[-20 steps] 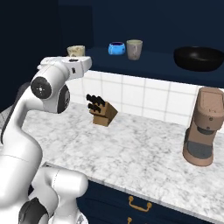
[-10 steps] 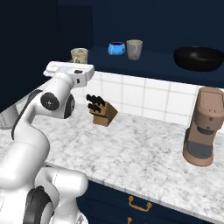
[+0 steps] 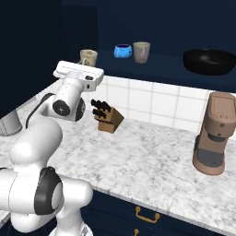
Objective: Gather all objects into one cabinet and sort the glasses and bowls to opposite sides.
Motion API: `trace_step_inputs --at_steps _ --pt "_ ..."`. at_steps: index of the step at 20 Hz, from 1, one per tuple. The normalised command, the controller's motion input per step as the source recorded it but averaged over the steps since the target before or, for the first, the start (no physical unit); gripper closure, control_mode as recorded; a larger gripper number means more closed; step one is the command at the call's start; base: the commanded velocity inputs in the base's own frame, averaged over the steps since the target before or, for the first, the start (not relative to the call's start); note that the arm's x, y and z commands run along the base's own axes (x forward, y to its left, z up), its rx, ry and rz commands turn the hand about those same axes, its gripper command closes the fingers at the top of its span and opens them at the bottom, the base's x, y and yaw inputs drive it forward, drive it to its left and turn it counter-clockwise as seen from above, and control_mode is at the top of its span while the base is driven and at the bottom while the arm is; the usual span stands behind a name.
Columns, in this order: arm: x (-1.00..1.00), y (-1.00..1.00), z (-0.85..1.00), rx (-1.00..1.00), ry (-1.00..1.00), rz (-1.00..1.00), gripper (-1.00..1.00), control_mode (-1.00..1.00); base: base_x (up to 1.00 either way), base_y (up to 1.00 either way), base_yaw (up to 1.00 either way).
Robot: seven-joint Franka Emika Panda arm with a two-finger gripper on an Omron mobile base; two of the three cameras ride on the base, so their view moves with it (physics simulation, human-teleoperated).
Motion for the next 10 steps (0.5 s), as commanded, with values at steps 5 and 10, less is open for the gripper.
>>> trace_step_inputs --at_steps 5,10 --pt "0.0 -0.04 0.23 0.06 0.0 0.0 1.0 -1.0 0.0 0.0 0.0" --pt "0.0 0.0 0.01 0.02 -0.02 0.0 1.0 -1.0 0.0 0.0 0.0"
